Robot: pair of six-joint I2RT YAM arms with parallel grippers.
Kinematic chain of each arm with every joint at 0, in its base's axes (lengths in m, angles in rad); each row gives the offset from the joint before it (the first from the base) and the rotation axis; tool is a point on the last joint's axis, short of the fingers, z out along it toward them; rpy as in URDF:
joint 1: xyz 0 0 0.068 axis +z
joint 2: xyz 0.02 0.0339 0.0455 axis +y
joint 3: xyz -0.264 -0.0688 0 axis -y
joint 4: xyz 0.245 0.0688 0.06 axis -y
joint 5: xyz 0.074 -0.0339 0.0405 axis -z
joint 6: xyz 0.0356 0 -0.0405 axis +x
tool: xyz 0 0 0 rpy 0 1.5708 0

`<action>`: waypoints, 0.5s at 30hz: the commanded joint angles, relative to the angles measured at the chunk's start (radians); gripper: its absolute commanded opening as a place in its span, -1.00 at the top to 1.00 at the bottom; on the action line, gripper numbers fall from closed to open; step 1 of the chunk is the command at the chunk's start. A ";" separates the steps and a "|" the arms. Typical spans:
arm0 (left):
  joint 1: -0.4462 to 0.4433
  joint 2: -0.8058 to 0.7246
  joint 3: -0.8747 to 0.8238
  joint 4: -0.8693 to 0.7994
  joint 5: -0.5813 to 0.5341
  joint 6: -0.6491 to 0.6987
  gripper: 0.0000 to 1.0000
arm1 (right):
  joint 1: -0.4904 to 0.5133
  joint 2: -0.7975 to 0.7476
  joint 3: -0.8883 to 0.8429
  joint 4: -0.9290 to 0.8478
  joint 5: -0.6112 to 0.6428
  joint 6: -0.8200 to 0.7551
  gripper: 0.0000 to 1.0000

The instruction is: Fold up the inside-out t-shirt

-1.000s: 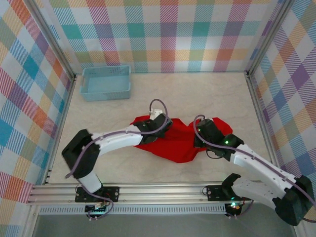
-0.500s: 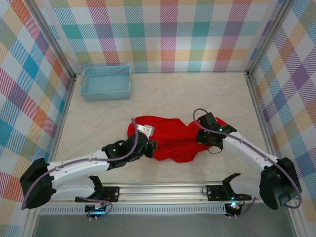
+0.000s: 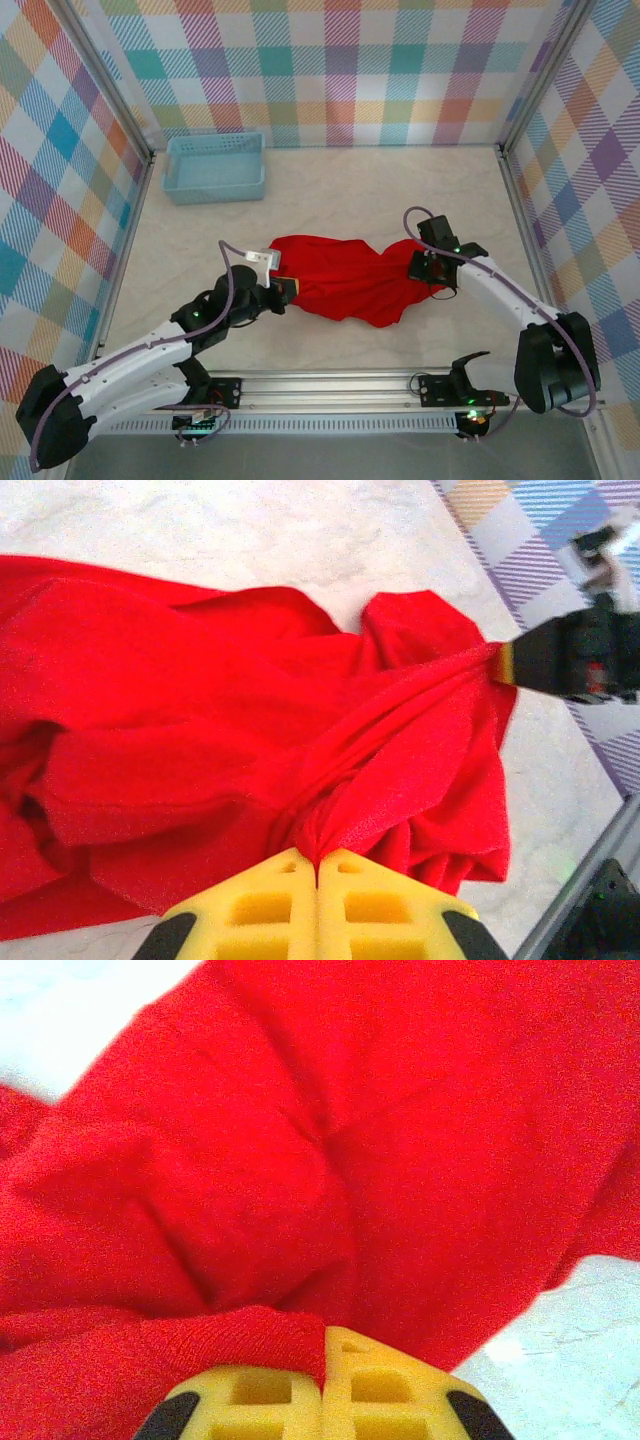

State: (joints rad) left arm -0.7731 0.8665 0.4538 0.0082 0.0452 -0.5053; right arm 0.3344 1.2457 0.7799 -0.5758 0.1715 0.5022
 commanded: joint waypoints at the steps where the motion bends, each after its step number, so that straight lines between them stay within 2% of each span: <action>1: 0.026 0.123 0.017 -0.018 0.035 -0.006 0.91 | 0.065 -0.073 -0.014 0.041 -0.017 -0.065 1.00; 4: 0.024 0.257 0.080 -0.087 0.011 0.020 0.75 | 0.164 -0.113 -0.017 0.050 -0.008 -0.082 1.00; 5: 0.020 0.274 0.099 -0.120 -0.015 0.022 0.63 | 0.189 -0.134 -0.020 0.056 -0.015 -0.082 1.00; 7: 0.004 0.257 0.117 -0.171 -0.070 0.031 0.25 | 0.221 -0.164 -0.019 0.054 -0.018 -0.085 1.00; 8: -0.016 0.237 0.134 -0.217 -0.131 0.029 0.13 | 0.233 -0.180 -0.019 0.054 -0.015 -0.091 1.00; 12: -0.122 0.230 0.271 -0.455 -0.332 -0.013 0.07 | 0.250 -0.210 -0.014 0.046 0.006 -0.099 1.00; 15: -0.181 0.281 0.341 -0.551 -0.387 -0.080 0.12 | 0.252 -0.210 -0.003 0.037 0.004 -0.099 1.00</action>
State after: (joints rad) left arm -0.9142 1.1225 0.7307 -0.3771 -0.2127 -0.5278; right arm 0.5789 1.0435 0.7757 -0.5396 0.1638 0.4248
